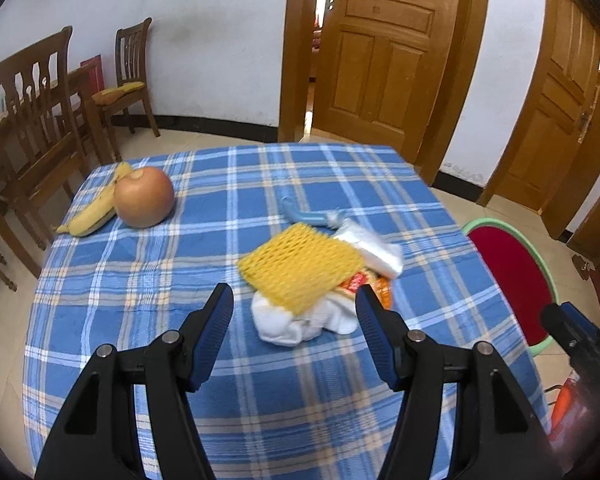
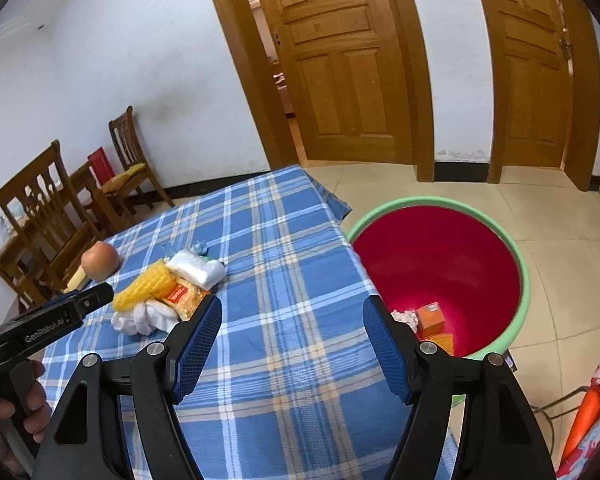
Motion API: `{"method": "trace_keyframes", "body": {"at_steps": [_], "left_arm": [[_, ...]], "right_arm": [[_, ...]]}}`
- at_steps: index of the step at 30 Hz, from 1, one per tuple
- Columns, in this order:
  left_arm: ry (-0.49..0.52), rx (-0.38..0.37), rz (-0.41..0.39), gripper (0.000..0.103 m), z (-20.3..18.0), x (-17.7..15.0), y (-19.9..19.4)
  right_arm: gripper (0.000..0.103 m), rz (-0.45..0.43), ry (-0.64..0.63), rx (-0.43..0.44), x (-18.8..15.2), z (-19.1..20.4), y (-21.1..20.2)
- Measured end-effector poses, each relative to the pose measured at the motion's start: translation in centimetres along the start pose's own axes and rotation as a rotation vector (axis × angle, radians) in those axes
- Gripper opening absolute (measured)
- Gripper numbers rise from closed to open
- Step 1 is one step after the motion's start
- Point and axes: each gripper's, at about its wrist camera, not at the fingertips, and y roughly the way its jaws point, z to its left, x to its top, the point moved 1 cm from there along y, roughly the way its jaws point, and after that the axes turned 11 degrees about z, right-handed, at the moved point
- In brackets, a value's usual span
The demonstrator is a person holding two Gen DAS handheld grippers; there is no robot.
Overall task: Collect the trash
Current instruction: 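Grasp the white cloth with the left gripper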
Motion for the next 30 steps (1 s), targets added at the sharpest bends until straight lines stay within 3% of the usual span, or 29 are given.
{"method": "trace_keyframes", "body": {"at_steps": [13,30], "left_arm": [[-0.033,0.022,0.068,0.063,1.4,-0.4,3.2],[-0.04,-0.003,0.079,0.063,2.3,0.1,4.7]], "right_arm": [[0.074,0.039,-0.036,0.005,0.0,1.4,1.7],[0.074,0.077,-0.062,0.006,0.1,2.6,3.5]]}}
